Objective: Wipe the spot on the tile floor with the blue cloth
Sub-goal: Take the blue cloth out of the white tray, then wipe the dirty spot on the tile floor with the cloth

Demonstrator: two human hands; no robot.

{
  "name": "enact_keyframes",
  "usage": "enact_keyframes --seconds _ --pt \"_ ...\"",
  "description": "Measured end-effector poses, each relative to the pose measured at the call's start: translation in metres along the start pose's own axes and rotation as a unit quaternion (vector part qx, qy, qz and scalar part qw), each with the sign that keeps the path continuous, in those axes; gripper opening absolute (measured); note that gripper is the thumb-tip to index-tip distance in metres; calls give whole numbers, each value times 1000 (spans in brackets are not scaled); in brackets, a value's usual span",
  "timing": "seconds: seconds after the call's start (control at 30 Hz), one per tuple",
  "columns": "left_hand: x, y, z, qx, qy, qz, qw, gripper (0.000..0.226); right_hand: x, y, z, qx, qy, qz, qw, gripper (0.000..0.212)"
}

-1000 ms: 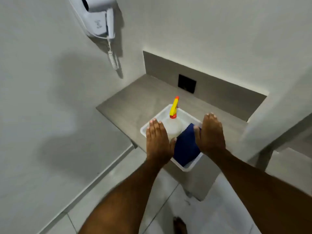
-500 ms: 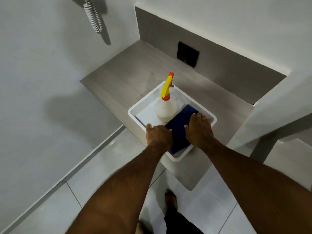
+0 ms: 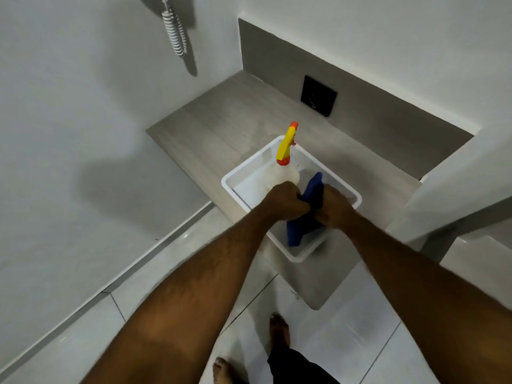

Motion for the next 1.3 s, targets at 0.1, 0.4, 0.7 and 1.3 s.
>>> enact_keyframes --seconds 0.1,0.4,0.7,1.3 --pt "41 15 30 -32 -7 -66 997 23 23 -33 20 -24 -58 43 997 99" --pt "186 -26 118 -138 -50 -63 987 9 110 -170 -18 1 -234 215 948 53" --pt "257 -191 143 -77 126 11 989 27 136 -244 -154 -79 -319 206 922 40" --pt "172 -480 -81 97 203 188 956 57 46 -100 -412 -58 -400 -35 914 17"
Point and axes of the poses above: each hand's wrist, its own x-axis away from the middle knuckle, its own z-axis out of the back of the hand, y = z × x, the point moved 3 cm from there along -x, towards the middle knuckle, and after that the axes turned 5 degrees about -y, right-handed, at the moved point
